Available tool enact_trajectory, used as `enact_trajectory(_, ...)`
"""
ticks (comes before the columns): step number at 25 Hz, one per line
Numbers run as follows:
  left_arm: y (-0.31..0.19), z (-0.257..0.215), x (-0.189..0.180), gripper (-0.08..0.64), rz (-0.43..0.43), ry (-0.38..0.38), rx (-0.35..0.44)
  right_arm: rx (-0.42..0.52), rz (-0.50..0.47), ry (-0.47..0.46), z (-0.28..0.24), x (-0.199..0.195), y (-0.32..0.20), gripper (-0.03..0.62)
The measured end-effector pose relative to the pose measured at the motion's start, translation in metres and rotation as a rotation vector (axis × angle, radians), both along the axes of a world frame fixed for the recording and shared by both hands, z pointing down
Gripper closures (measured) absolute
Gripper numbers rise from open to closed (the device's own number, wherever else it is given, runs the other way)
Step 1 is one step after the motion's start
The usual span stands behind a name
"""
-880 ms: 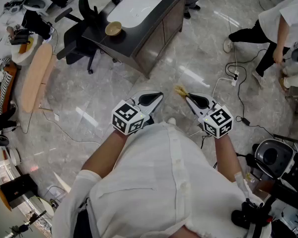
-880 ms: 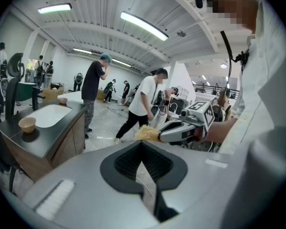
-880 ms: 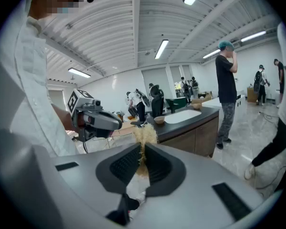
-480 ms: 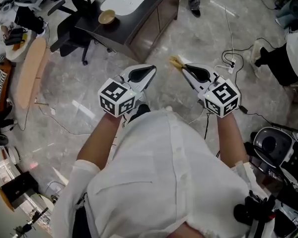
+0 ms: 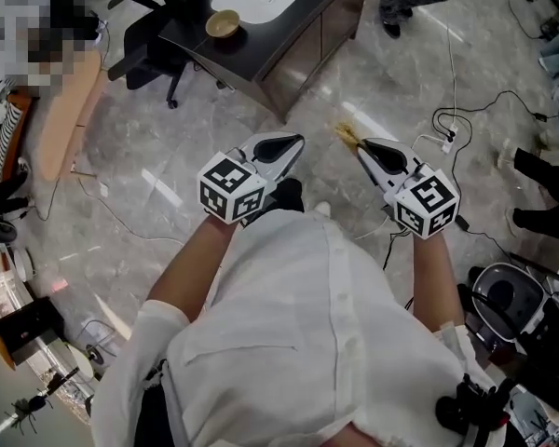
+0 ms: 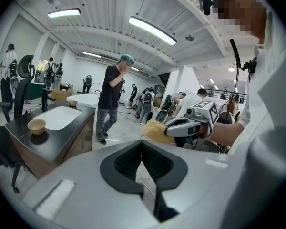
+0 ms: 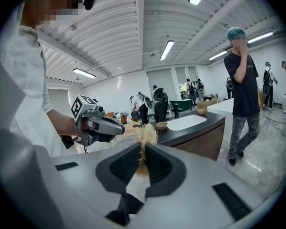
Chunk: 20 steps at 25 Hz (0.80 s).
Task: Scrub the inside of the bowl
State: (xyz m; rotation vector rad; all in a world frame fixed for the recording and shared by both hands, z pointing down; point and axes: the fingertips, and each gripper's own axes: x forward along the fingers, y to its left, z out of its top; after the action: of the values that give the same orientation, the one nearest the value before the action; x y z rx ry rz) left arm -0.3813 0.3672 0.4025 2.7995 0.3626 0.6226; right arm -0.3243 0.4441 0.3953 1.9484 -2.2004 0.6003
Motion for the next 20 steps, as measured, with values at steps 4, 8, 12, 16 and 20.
enact_trajectory(4, -0.030, 0.020, 0.019, 0.554, -0.032, -0.021, -0.036, -0.019, 0.013, -0.019, 0.012, 0.017, -0.020, 0.565)
enact_trajectory(8, -0.068, 0.033, 0.055, 0.552, -0.040, -0.019, -0.056, -0.051, 0.025, -0.019, 0.020, 0.043, -0.047, 0.565)
enact_trajectory(12, -0.118, 0.030, 0.108, 0.551, -0.070, 0.011, -0.069, -0.093, 0.024, -0.014, 0.021, 0.083, -0.085, 0.565)
enact_trajectory(16, -0.179, 0.029, 0.135, 0.538, -0.147, 0.016, -0.068, -0.113, -0.008, -0.004, 0.022, 0.113, -0.141, 0.565)
enact_trajectory(20, -0.253, 0.040, 0.143, 0.518, -0.265, -0.010, -0.061, -0.111, -0.062, 0.036, 0.021, 0.137, -0.208, 0.565)
